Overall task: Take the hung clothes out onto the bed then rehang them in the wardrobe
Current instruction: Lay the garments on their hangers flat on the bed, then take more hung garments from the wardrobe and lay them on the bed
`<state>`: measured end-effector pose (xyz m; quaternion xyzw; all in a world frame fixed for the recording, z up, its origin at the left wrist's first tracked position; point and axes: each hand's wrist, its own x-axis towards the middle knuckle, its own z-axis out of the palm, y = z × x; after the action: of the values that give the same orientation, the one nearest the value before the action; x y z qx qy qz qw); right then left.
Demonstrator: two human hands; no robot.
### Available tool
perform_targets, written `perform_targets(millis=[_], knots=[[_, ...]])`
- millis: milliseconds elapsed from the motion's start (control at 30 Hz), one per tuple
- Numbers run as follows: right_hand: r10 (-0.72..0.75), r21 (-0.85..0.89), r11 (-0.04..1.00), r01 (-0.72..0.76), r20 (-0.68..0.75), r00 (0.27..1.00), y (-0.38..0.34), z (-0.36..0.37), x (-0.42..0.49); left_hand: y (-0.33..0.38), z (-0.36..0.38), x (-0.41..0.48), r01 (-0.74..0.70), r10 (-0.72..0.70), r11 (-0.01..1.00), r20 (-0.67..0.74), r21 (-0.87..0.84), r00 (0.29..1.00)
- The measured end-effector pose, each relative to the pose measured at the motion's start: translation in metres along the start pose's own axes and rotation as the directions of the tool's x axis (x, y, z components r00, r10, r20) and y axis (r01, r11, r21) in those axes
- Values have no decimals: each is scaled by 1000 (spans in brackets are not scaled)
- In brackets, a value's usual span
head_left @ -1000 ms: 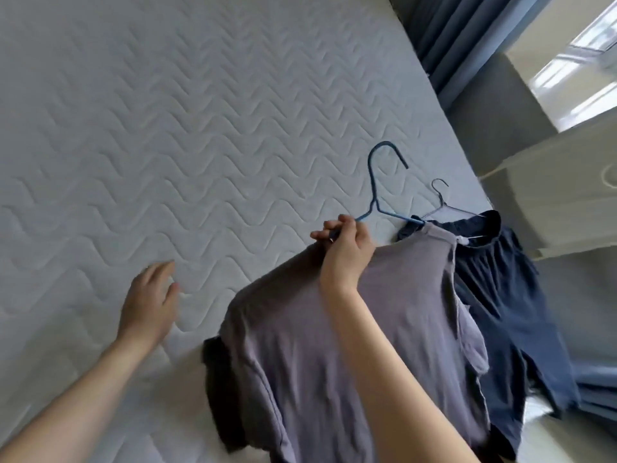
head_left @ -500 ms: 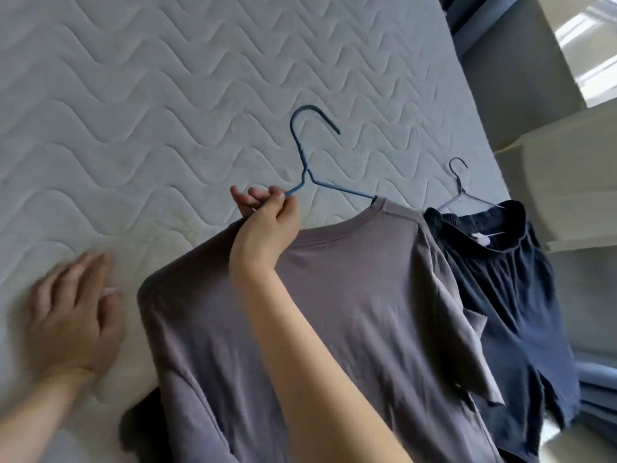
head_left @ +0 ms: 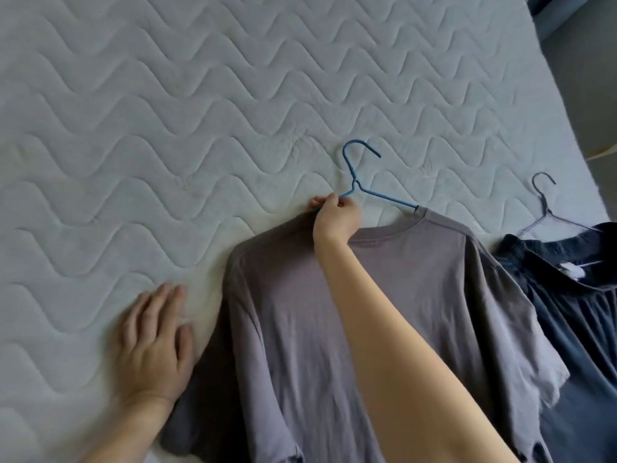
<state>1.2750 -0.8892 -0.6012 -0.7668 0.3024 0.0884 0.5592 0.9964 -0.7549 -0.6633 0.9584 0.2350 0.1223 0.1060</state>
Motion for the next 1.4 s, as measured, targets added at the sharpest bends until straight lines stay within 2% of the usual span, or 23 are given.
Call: perform_targets(millis=[100,200,267,367,467,533,600,667,700,767,800,900,967,1033,1167,1333,1400], knots=[[-106,-248,962,113,40,994,-3,-6,14,3,-1,0,14,-14,1000,-1,10,1000],[-200,-533,814,233,120,972,-9,-13,26,2,-2,1,16,-16,1000,-2,10,1000],[-219,-606,747,274,166,962,-9,-15,35,1,-3,1,3,-3,1000,-2,10,1000],[-221,-600,746,288,184,958,-4,-12,43,2,-5,1,-2,3,1000,-17,17,1000],[-156,-620,742,254,209,965,-5,-11,41,3,-4,0,6,-6,1000,-15,3,1000],[-93,-581,778,238,267,959,-14,-15,32,1,-7,0,15,-15,1000,15,3,1000],[-83,-535,809,243,306,948,-27,-30,7,0,-15,2,34,-35,999,124,6,992],[-169,-474,826,306,309,936,-36,-55,-26,2,-31,11,106,-71,990,317,-94,946],[-209,-403,852,335,324,922,-40,-70,-47,6,-45,20,201,-110,958,385,-204,916],[-203,-214,933,290,355,913,-51,-106,-98,19,-98,35,486,-231,762,522,-428,821],[-205,-149,948,282,391,897,-57,-125,-126,26,-131,37,570,-287,666,540,-480,791],[-173,-114,952,286,571,802,-67,-194,-220,45,-248,18,619,-403,500,470,-606,785],[-128,-121,954,275,663,737,-64,-239,-286,57,-330,-16,629,-425,385,475,-675,770],[-68,-136,960,245,736,674,-58,-277,-340,61,-396,-58,620,-436,364,461,-695,773],[41,-207,938,276,861,507,-53,-349,-444,65,-509,-188,669,-547,276,460,-690,700],[160,-281,905,319,920,358,-26,-359,-516,65,-564,-355,714,-778,142,369,-685,509],[215,-298,869,396,947,239,-17,-346,-543,67,-570,-418,707,-888,19,313,-707,337]])
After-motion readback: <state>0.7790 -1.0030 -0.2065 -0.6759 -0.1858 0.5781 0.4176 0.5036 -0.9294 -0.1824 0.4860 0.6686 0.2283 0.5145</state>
